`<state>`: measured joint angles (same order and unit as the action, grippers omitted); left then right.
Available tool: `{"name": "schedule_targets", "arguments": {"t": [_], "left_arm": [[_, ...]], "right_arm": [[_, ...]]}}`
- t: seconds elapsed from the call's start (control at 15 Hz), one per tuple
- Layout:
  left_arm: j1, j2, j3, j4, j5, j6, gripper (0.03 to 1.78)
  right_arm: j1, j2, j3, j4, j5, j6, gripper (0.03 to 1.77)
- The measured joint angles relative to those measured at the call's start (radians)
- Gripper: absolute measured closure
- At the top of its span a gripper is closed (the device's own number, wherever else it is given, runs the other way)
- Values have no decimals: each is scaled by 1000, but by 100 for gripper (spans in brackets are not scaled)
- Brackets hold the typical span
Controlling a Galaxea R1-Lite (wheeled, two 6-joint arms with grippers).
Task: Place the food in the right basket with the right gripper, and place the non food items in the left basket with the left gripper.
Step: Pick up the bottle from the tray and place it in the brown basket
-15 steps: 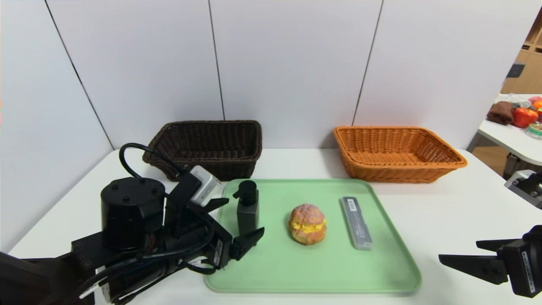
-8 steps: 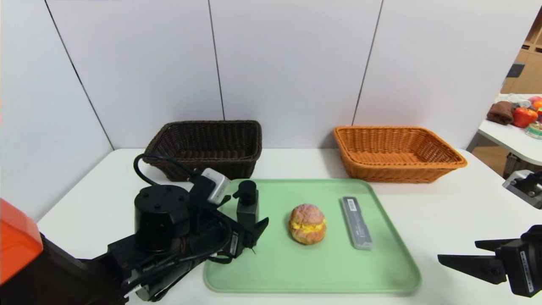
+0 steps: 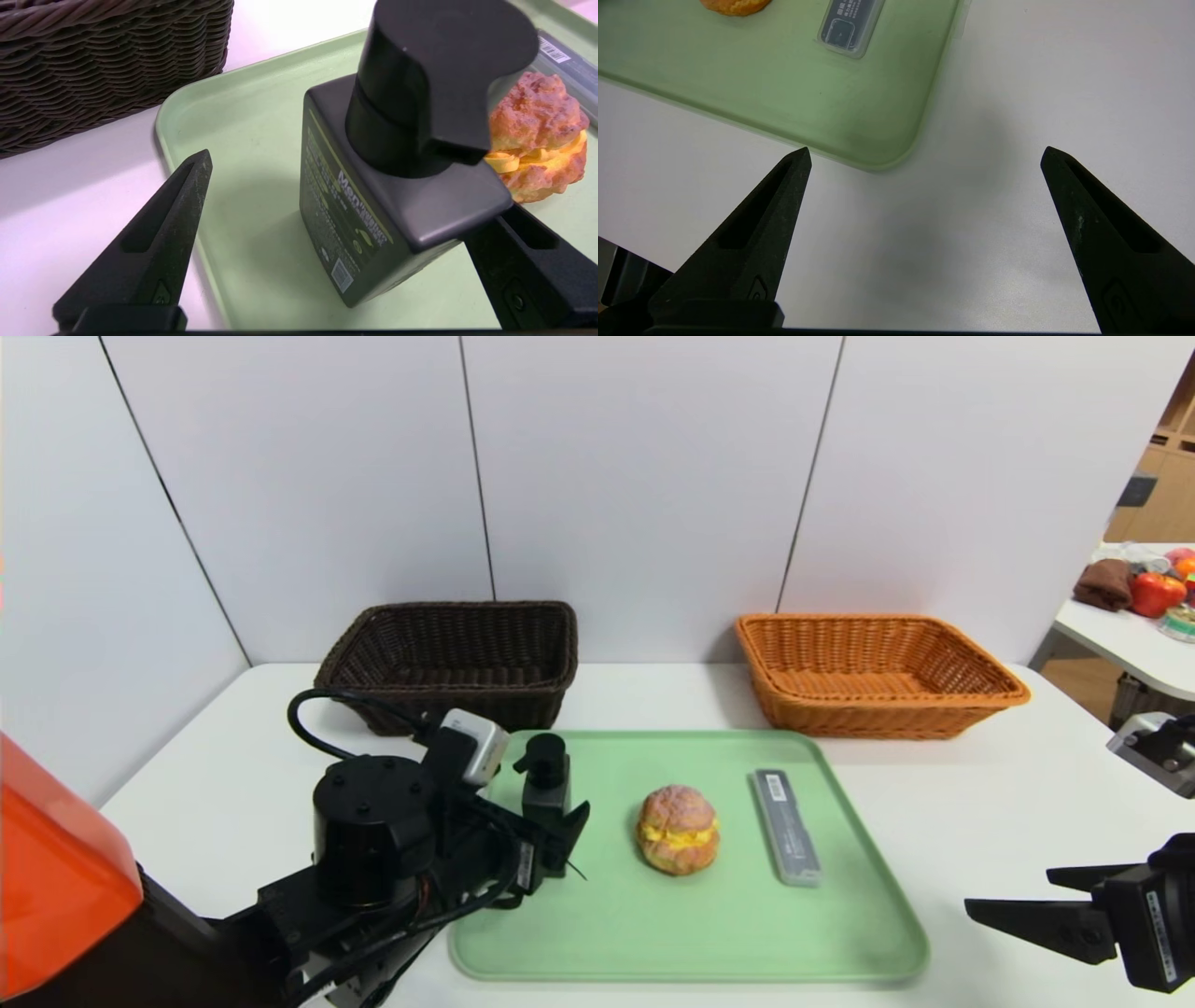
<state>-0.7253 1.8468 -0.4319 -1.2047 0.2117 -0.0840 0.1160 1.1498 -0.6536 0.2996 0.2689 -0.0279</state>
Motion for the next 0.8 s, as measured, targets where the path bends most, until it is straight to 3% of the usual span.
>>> {"name": "schedule_targets", "arguments": {"t": [0.2,0.47,0.73,0.8], "left_arm": [[-1,6,1,-14,2,1,12],[-4,6,0,-17,2,3,77],[-13,0,10,-42,1,8,120],[-19,-6,16,-52,0,9,120]], "right_arm": [[0,-1,0,0,0,0,10],[0,-3,0,-2,0,-1,10],[0,-4,2,-2,2,0,10],[0,-4,3,-2,2,0,10]]}}
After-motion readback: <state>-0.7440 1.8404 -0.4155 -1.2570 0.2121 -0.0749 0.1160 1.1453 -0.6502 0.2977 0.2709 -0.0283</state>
